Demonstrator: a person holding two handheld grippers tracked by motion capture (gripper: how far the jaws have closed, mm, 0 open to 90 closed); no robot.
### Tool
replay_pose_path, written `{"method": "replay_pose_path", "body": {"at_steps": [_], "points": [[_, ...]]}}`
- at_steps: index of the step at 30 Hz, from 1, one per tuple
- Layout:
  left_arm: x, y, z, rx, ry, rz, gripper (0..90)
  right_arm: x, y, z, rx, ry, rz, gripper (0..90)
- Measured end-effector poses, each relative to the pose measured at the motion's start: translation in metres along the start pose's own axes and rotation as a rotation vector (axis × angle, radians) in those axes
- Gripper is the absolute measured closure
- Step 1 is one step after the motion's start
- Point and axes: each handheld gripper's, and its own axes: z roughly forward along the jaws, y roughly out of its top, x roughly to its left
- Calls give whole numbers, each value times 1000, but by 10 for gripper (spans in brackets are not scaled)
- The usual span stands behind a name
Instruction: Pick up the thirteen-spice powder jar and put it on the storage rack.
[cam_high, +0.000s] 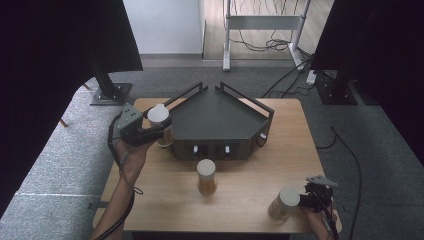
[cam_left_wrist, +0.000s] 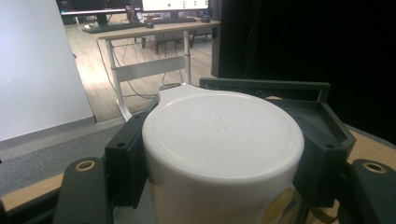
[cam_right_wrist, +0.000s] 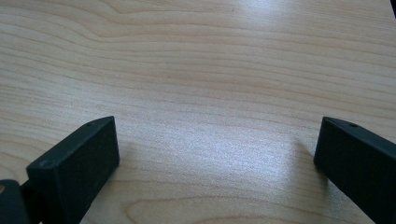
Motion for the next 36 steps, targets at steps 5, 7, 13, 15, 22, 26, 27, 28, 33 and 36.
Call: {"method": "replay_pose_path", "body": {"at_steps": [5,7,13,15,22,26,27,28,33,36], "points": [[-1,4,17,7,-3,9,311,0,0,0,-1,0,-1,0],[-2,6,24,9,-4,9,311,0,0,0,-1,1,-1,0],[-4,11,46,9,-6,16,311,0,0,0,-1,1,-2,0],[-5,11,52,9,-7,15,311,0,0,0,-1,2,-2,0],[-4,14,75,24,-4,12,311,-1,0,0,0,4,-5,0],[-1,11,83,14,-13,-24,311,-1,0,0,0,5,-5,0],[0,11,85,13,-11,-29,311,-1,0,0,0,5,-6,0],[0,11,87,13,-9,-30,311,-1,0,0,0,6,-6,0],[-3,9,93,25,6,-19,311,-1,-1,0,0,6,-7,0],[-3,8,95,26,14,-23,311,-1,-1,0,0,7,-7,0]]}}
